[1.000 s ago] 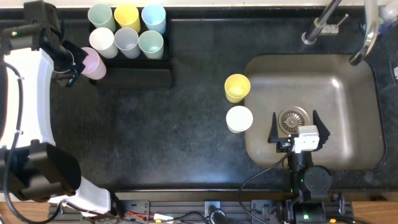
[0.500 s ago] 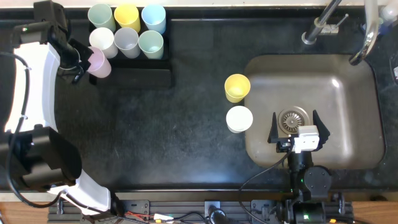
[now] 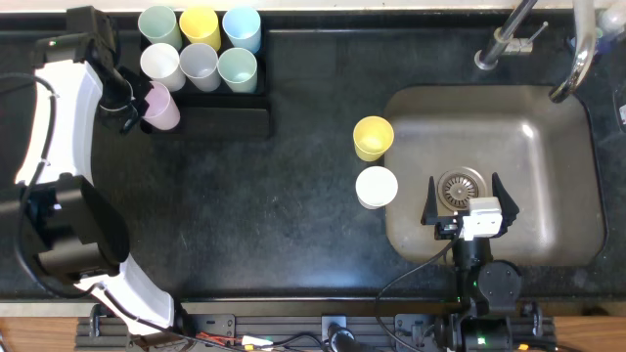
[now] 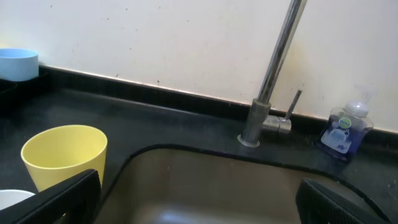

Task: Store Cups

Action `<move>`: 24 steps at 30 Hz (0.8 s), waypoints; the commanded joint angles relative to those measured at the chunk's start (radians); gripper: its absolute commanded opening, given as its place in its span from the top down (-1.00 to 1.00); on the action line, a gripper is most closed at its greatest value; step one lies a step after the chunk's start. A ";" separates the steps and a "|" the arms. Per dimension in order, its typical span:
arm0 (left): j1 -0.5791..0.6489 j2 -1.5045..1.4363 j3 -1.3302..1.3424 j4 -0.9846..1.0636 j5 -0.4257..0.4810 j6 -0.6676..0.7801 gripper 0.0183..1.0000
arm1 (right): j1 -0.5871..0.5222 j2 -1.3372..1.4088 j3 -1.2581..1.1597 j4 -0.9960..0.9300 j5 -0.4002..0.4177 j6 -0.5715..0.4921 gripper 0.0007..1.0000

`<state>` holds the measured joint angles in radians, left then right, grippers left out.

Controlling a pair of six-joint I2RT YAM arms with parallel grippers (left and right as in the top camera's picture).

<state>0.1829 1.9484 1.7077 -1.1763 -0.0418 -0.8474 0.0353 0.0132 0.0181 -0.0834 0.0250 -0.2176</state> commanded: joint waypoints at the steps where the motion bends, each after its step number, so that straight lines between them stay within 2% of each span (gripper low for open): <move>1: -0.005 0.022 -0.003 0.006 -0.030 -0.018 0.96 | 0.005 -0.006 -0.013 0.005 -0.006 -0.003 -0.99; 13: -0.006 0.068 -0.003 0.020 -0.027 -0.018 0.96 | 0.005 -0.006 -0.013 0.005 -0.006 -0.003 -1.00; 14: -0.006 0.068 -0.003 0.020 -0.027 -0.018 0.70 | 0.005 -0.006 -0.013 0.005 -0.006 -0.003 -1.00; 15: -0.006 0.068 -0.003 0.020 -0.026 -0.018 0.34 | 0.005 -0.006 -0.013 0.005 -0.006 -0.003 -0.99; 16: -0.006 0.068 -0.003 0.019 -0.026 -0.018 -0.19 | 0.005 -0.006 -0.013 0.005 -0.006 -0.003 -0.99; 17: -0.006 0.068 -0.003 0.019 -0.026 -0.018 -0.49 | 0.005 -0.006 -0.013 0.005 -0.006 -0.003 -0.99; 21: -0.006 0.061 -0.003 0.015 -0.026 -0.017 -1.00 | 0.005 -0.006 -0.013 0.005 -0.006 -0.003 -1.00; 24: -0.006 0.020 -0.003 0.006 -0.026 -0.017 -1.00 | 0.005 -0.006 -0.013 0.005 -0.006 -0.003 -0.99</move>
<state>0.1829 2.0029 1.7077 -1.1625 -0.0559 -0.8619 0.0353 0.0132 0.0181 -0.0830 0.0254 -0.2180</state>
